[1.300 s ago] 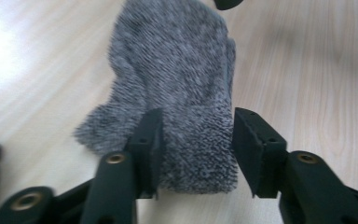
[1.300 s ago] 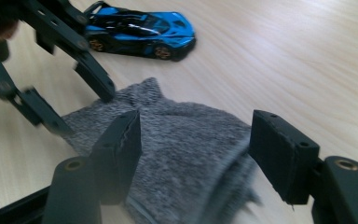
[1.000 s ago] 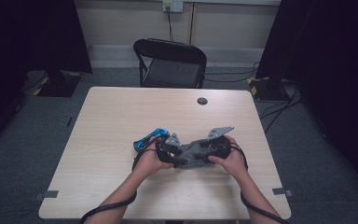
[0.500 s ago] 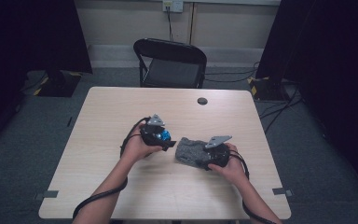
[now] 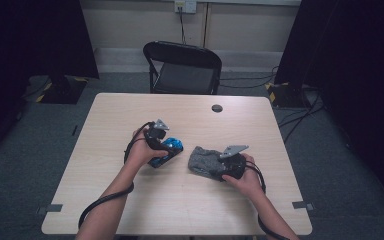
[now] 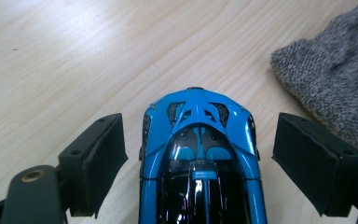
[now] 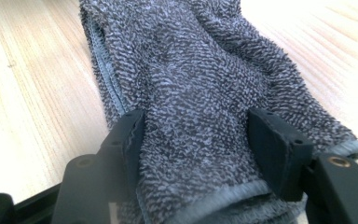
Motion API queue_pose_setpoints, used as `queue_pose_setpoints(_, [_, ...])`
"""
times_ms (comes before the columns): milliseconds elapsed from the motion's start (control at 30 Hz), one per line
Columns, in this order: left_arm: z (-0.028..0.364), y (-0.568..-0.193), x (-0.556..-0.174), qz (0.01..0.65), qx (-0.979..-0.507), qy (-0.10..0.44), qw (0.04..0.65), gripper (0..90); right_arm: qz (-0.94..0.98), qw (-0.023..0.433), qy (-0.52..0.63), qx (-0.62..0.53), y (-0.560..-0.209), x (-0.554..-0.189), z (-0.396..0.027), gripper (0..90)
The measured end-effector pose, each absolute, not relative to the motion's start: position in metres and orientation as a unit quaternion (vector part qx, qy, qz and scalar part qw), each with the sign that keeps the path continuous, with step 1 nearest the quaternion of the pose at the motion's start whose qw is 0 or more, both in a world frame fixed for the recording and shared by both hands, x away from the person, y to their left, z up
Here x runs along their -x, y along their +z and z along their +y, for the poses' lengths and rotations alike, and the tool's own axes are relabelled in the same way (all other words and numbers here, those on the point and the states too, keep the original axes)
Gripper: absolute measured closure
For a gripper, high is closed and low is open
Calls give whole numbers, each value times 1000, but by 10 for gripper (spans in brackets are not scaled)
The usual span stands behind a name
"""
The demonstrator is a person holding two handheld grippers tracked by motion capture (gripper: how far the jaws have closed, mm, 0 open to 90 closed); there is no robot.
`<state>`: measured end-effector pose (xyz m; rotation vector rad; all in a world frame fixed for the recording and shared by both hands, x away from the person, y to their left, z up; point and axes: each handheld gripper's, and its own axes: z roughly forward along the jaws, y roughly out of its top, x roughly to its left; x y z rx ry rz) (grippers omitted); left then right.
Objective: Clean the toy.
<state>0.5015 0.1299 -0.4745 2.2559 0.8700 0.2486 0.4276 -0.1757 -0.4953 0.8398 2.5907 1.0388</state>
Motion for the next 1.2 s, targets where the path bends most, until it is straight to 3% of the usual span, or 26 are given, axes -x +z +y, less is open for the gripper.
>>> queue_pose_setpoints(600, [142, -493, -490, 345, -878, 100, 316, 189, 866, 126, 386, -291, -502, -422, -181, 381])
queue_pose_setpoints(900, [147, -492, -486, 333, -883, 93, 318, 252, 865, 126, 388, -292, -503, -422, -181, 383])
queue_pose_setpoints(1200, [146, -492, -483, 343, -880, 93, 317, 260, 862, 129, 389, -297, -503, -421, -180, 385])
